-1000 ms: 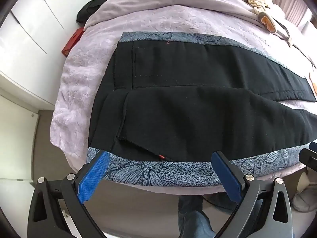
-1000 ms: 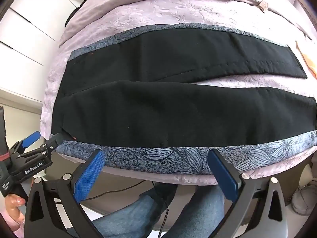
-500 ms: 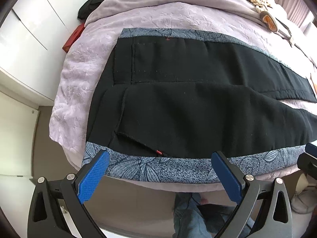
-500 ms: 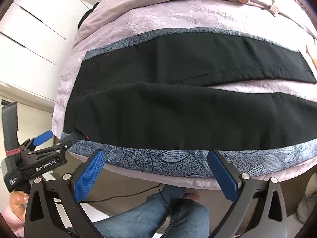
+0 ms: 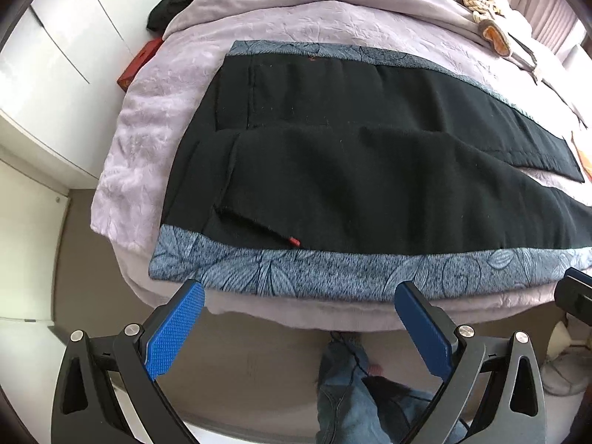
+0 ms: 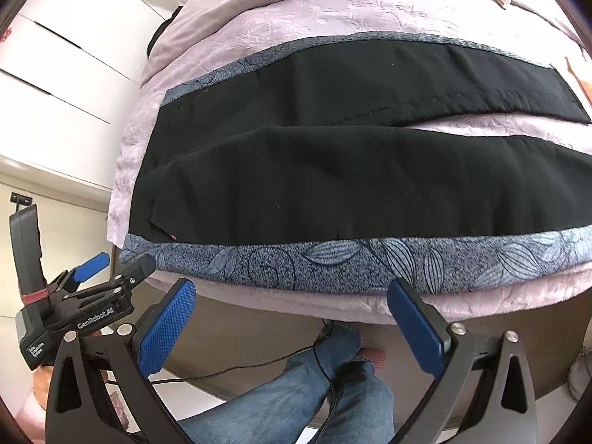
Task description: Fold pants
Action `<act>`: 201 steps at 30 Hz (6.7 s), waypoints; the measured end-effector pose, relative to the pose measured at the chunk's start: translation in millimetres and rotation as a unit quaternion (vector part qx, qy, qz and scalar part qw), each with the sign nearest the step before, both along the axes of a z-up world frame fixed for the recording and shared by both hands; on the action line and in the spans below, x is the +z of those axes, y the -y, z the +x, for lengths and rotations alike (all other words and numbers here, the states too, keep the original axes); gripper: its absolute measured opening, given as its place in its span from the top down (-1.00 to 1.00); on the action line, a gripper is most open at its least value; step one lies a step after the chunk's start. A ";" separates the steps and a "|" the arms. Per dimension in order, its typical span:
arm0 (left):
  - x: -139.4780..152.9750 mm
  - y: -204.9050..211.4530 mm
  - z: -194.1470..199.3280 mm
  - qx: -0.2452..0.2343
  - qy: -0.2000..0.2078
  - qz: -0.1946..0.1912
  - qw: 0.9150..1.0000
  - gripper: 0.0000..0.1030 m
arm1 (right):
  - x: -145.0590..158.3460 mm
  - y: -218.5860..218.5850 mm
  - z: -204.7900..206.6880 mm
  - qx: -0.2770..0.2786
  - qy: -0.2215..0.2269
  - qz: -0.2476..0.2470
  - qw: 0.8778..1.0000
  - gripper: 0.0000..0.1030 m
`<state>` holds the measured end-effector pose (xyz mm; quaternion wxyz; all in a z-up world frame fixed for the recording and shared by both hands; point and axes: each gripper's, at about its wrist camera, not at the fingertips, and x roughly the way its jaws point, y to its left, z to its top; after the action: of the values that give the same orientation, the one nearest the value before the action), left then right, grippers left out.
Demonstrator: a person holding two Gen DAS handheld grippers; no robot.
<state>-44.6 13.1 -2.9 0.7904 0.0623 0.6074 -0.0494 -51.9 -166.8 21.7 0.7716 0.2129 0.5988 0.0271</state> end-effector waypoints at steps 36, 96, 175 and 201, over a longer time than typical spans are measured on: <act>-19.5 -22.7 -11.8 0.016 -0.005 0.020 1.000 -1.00 | -25.2 -18.4 -17.1 0.005 -0.022 0.015 1.000 -1.00; -70.2 -86.6 42.3 0.172 -0.045 -0.209 0.962 0.47 | -145.2 28.1 17.0 -0.170 -0.016 0.388 0.905 0.84; 13.6 387.0 199.8 -0.153 0.055 -0.122 0.979 -0.42 | -30.7 510.5 74.9 -0.254 0.091 0.325 0.906 0.71; -67.7 371.5 201.6 -0.076 0.001 0.031 0.997 -0.47 | -81.5 541.0 57.0 -0.253 -0.061 0.112 0.959 0.53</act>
<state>157.0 -358.3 -70.6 0.7827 0.1331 0.6012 -0.0905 5.1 -707.8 -59.8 0.6868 0.4437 0.5641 -0.1153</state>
